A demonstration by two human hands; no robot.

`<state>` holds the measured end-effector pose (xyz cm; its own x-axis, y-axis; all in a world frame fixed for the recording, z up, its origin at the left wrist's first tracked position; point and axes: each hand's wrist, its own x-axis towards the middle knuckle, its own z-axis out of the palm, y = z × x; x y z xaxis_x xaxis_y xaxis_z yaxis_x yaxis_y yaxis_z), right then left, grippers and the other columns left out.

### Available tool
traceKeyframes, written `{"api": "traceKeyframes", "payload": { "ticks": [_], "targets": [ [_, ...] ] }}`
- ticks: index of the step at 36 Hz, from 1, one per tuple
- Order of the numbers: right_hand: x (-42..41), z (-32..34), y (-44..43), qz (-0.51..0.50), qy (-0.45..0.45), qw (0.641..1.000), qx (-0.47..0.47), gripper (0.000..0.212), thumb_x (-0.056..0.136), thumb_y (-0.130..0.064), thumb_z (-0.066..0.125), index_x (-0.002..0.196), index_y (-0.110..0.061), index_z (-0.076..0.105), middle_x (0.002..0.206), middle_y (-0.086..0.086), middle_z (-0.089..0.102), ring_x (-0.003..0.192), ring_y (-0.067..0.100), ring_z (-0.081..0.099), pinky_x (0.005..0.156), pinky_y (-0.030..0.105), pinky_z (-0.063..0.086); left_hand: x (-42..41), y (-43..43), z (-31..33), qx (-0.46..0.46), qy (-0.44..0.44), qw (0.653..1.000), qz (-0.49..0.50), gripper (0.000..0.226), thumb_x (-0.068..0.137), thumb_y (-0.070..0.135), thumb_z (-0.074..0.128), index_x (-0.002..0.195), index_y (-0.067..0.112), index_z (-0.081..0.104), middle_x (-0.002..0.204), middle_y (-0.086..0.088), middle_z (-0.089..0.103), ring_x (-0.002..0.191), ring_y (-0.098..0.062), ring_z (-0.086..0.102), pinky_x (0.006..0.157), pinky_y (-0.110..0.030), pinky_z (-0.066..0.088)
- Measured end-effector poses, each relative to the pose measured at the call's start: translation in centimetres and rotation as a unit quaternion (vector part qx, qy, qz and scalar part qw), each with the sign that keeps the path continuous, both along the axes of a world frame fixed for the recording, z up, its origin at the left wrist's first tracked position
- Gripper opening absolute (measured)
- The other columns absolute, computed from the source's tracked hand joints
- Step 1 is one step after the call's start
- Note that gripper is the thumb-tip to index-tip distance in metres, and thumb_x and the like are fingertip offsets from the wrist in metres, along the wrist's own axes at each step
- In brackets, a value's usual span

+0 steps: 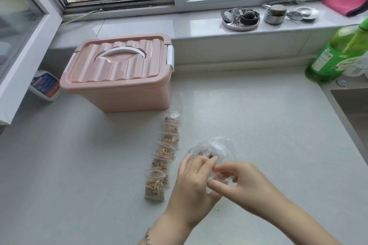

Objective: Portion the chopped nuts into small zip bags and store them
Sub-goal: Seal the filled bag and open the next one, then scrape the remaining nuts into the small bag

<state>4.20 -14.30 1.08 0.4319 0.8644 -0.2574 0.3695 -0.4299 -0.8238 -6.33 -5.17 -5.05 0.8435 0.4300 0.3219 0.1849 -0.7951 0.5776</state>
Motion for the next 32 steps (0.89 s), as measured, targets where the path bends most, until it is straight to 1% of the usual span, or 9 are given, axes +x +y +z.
{"api": "traceKeyframes", "payload": {
  "ticks": [5,8,12,15,19,23,27,30,32],
  "targets": [
    [-0.2,-0.8,-0.1,-0.033,0.082,0.996,0.005,0.015,0.083,-0.017,0.065,0.073,-0.010,0.073,0.057,-0.015,0.063,0.052,-0.008,0.051,0.056,0.009,0.034,-0.5,0.3,-0.7,-0.049,0.023,0.998,-0.019,0.046,0.076,0.028,0.059,0.119,0.018,0.046,0.102,0.011,0.047,0.087,-0.010,0.054,0.075,-0.027,0.049],
    [-0.6,-1.6,-0.4,-0.018,0.120,0.992,0.018,0.035,0.077,-0.038,0.063,0.078,-0.003,0.069,0.063,0.007,0.059,0.060,0.001,0.042,0.061,0.022,0.033,-0.7,0.9,-1.4,0.012,0.038,0.999,-0.023,0.041,0.077,0.033,0.057,0.114,0.018,0.047,0.102,0.007,0.050,0.090,-0.013,0.048,0.078,-0.020,0.041],
    [-0.7,-2.7,-0.4,-0.040,0.132,0.990,0.000,0.056,0.068,-0.053,0.052,0.084,0.000,0.063,0.087,0.024,0.064,0.073,0.024,0.059,0.071,0.037,0.042,-0.8,1.1,-1.9,0.079,0.062,0.995,-0.015,0.049,0.070,0.040,0.053,0.116,0.022,0.047,0.107,0.009,0.045,0.095,-0.013,0.042,0.080,-0.021,0.037],
    [-1.0,-3.3,-0.3,-0.031,0.123,0.992,0.003,0.042,0.074,-0.046,0.047,0.077,-0.006,0.060,0.074,0.017,0.057,0.068,0.014,0.047,0.071,0.035,0.040,-0.8,0.7,-2.3,0.096,0.062,0.993,0.006,0.052,0.069,0.044,0.054,0.116,0.022,0.048,0.109,0.008,0.052,0.105,-0.014,0.044,0.088,-0.027,0.030],
    [-1.4,-3.8,-0.2,0.013,0.100,0.995,-0.004,0.018,0.085,-0.017,0.045,0.069,-0.009,0.045,0.065,0.010,0.038,0.063,0.013,0.032,0.059,0.032,0.031,-0.3,0.2,-2.0,0.064,0.000,0.997,0.039,0.028,0.073,0.034,0.050,0.097,0.020,0.047,0.083,0.004,0.063,0.086,-0.009,0.049,0.092,-0.032,0.034],
    [-1.2,-3.8,-0.4,0.064,0.088,0.994,-0.030,0.012,0.080,-0.016,0.043,0.068,-0.012,0.046,0.073,0.013,0.050,0.068,0.022,0.041,0.065,0.041,0.042,-0.1,-0.2,-2.0,0.072,-0.014,0.996,0.052,0.016,0.074,0.033,0.049,0.084,0.021,0.047,0.067,0.006,0.059,0.071,-0.009,0.045,0.083,-0.030,0.039],
    [0.0,-3.6,-1.1,-0.016,0.131,0.991,-0.004,0.044,0.084,-0.003,0.051,0.073,-0.043,0.065,0.081,-0.018,0.071,0.078,0.002,0.062,0.074,0.016,0.047,-0.2,0.0,-2.4,0.051,0.044,0.995,0.077,0.022,0.072,0.040,0.056,0.066,0.019,0.054,0.057,0.010,0.052,0.062,-0.010,0.043,0.067,-0.018,0.033],
    [2.4,-6.3,-2.5,-0.168,0.059,0.984,0.012,0.038,0.084,0.002,0.055,0.079,-0.033,0.069,0.082,-0.017,0.071,0.081,-0.004,0.062,0.069,0.007,0.042,-0.6,0.3,-2.5,-0.032,0.114,0.984,0.133,0.022,0.065,0.042,0.063,0.071,0.023,0.053,0.057,0.011,0.053,0.059,-0.009,0.052,0.060,-0.020,0.039],
    [4.1,-9.0,-3.8,-0.214,-0.022,0.974,-0.069,0.024,0.086,-0.005,0.056,0.096,-0.023,0.067,0.095,-0.011,0.063,0.088,0.002,0.059,0.072,0.010,0.039,-0.9,0.5,-2.6,-0.115,0.137,0.966,0.187,0.024,0.068,0.037,0.074,0.074,0.025,0.053,0.065,0.011,0.057,0.066,-0.011,0.057,0.061,-0.027,0.045]
  ]
}}
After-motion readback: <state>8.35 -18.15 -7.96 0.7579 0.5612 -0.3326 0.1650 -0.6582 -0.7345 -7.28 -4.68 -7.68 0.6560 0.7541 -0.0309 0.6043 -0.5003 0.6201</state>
